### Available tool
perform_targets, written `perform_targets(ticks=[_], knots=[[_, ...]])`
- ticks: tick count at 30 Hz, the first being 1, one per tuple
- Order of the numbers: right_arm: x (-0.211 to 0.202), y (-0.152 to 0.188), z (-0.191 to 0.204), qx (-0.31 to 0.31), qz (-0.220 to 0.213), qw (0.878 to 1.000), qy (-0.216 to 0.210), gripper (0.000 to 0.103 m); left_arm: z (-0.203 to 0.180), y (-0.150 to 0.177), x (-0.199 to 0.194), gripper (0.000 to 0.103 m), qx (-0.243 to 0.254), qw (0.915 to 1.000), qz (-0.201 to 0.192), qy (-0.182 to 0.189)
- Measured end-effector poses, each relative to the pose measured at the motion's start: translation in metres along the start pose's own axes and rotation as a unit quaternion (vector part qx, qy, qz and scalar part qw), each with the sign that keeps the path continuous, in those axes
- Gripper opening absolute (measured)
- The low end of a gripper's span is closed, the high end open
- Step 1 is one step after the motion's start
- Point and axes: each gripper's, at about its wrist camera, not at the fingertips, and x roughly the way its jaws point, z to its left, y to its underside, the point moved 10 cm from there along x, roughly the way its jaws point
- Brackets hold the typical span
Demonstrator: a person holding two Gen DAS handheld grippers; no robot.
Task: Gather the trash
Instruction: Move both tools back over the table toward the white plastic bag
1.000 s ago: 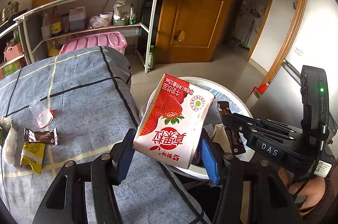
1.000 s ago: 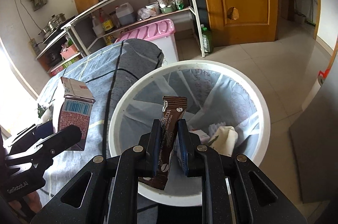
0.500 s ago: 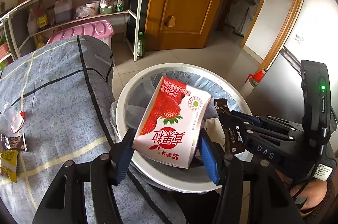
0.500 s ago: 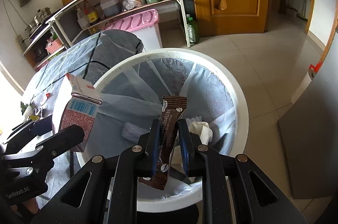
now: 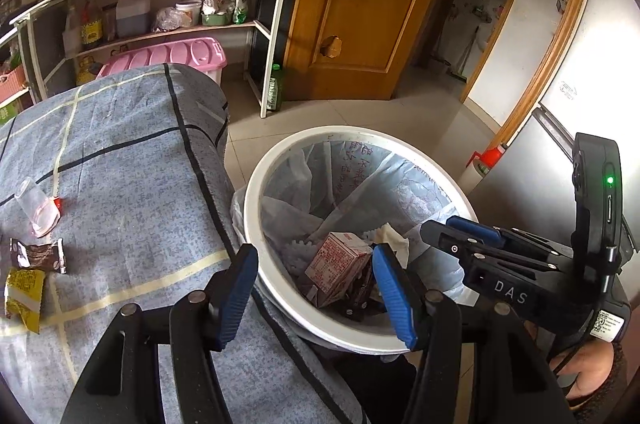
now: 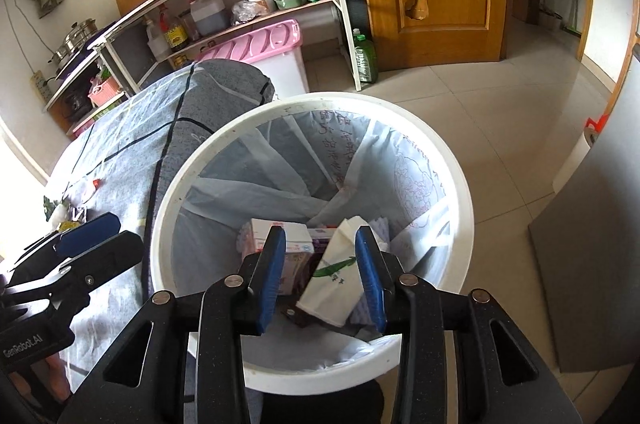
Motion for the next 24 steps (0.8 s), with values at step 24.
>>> perform_targets(ticks=[24], knots=[[0.021,-0.001,0.191,-0.107,0.001,0.986,-0.131,0.037,0.184,0.032,-0.13,0.06,-0.109,0.9814,-0.074,-0.14]])
